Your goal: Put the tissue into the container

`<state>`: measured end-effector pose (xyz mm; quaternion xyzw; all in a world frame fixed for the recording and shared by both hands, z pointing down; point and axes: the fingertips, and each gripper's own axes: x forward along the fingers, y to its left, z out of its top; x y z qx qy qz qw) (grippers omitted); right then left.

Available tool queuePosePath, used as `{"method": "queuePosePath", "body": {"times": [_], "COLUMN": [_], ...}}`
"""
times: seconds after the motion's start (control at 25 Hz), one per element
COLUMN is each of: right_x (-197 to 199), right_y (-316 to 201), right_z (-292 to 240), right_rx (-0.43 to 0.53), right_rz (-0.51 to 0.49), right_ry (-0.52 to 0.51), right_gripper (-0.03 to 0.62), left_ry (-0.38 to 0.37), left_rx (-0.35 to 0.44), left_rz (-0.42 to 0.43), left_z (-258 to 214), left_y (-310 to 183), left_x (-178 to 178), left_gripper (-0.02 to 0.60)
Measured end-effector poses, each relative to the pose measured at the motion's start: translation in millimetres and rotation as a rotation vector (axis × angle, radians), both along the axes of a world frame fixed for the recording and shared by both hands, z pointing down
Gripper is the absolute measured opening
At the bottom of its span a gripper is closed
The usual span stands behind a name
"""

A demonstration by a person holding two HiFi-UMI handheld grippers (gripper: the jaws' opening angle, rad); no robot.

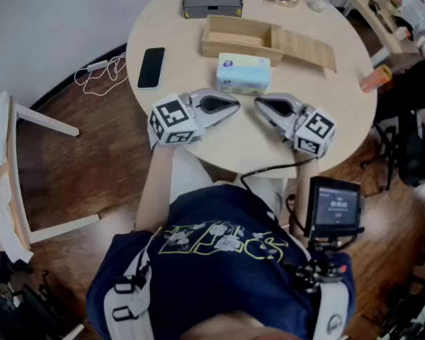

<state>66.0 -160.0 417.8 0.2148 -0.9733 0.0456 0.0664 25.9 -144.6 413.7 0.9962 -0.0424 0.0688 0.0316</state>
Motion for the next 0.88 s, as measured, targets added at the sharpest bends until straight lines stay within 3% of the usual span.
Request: {"method": "queuePosePath", "body": {"times": [0.88], "right_x": [-0.7], "right_y": [1.3], "right_z": [-1.7], "right_rx": [0.007], "right_rz": [-0.009], "right_ry": [-0.001], "right_gripper": [0.000], "left_ry": [-0.005], "left_rx": [0.005], "left_rz": [-0.005], "left_z": [2.0], "left_y": [0.2], "left_x": [-1.4], "left_gripper": [0.003]}}
